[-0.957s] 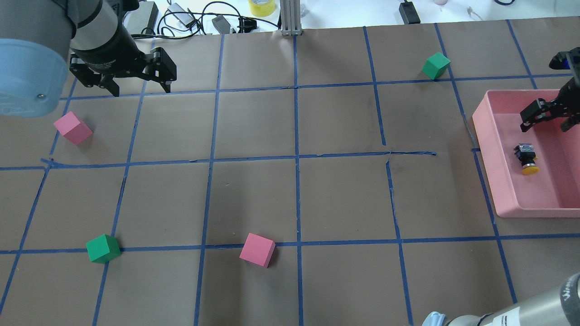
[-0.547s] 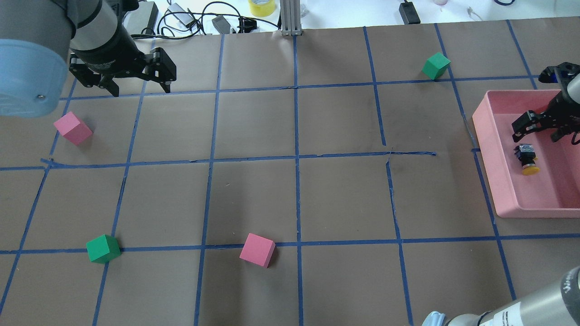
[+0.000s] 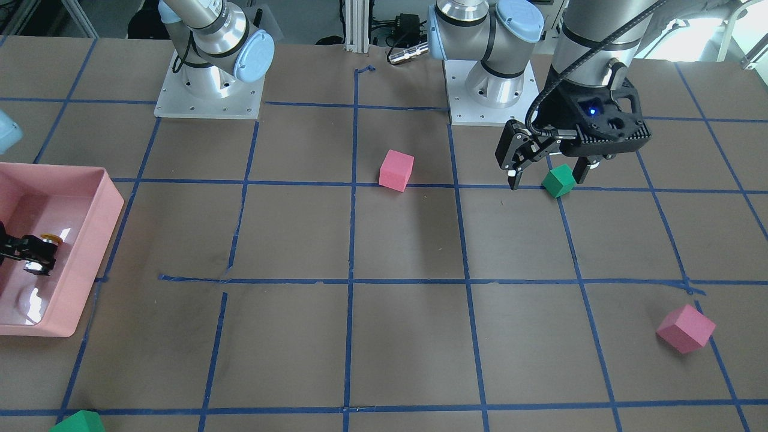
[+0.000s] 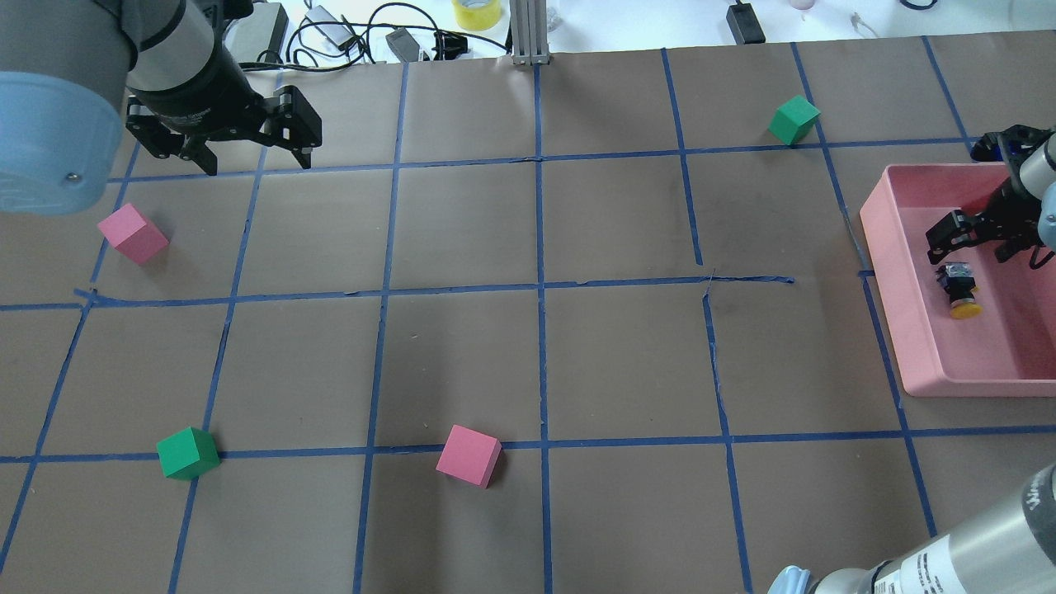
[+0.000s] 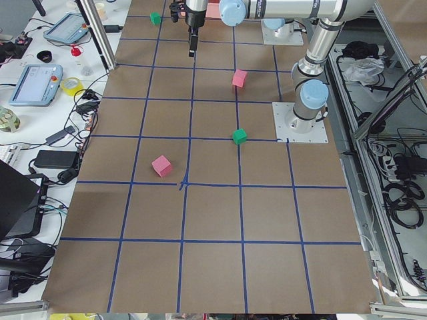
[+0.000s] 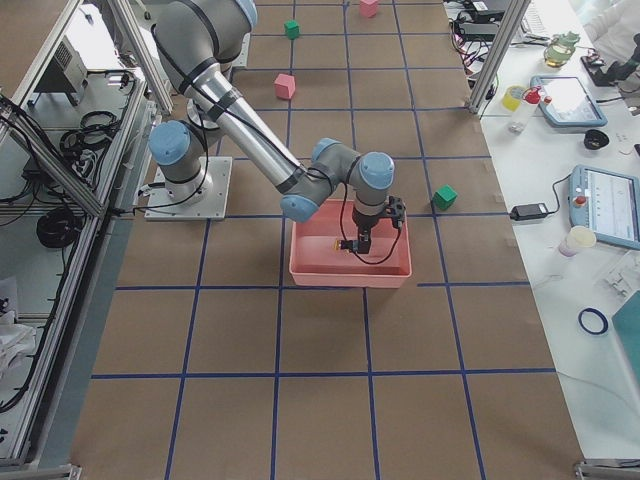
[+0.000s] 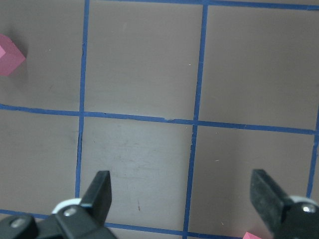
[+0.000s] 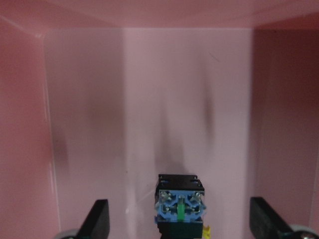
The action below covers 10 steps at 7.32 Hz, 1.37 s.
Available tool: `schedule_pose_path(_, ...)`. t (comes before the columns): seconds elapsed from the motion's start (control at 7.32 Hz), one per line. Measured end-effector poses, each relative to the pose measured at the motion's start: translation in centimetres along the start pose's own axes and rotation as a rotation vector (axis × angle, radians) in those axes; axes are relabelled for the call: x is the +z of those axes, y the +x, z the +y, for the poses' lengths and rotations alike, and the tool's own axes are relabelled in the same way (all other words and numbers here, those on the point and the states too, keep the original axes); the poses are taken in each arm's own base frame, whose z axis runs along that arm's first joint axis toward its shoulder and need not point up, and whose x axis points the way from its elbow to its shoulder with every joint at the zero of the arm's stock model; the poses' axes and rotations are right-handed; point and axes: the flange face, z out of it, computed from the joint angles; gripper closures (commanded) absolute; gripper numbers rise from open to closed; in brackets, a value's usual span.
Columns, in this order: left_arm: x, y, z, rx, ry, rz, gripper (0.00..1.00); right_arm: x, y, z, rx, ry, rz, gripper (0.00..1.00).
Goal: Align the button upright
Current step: 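Lower the right gripper and grasp the black button switch body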
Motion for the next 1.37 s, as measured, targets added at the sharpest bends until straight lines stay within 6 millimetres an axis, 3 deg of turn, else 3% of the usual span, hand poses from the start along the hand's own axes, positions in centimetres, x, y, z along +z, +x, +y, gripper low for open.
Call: schedule_pose_path(1.37,-0.12,-0.07,0.04,-0.002,0.002,0.002,0.0,1.14,-0.16,0.59,0.002,-0.017,-0.02,0.0)
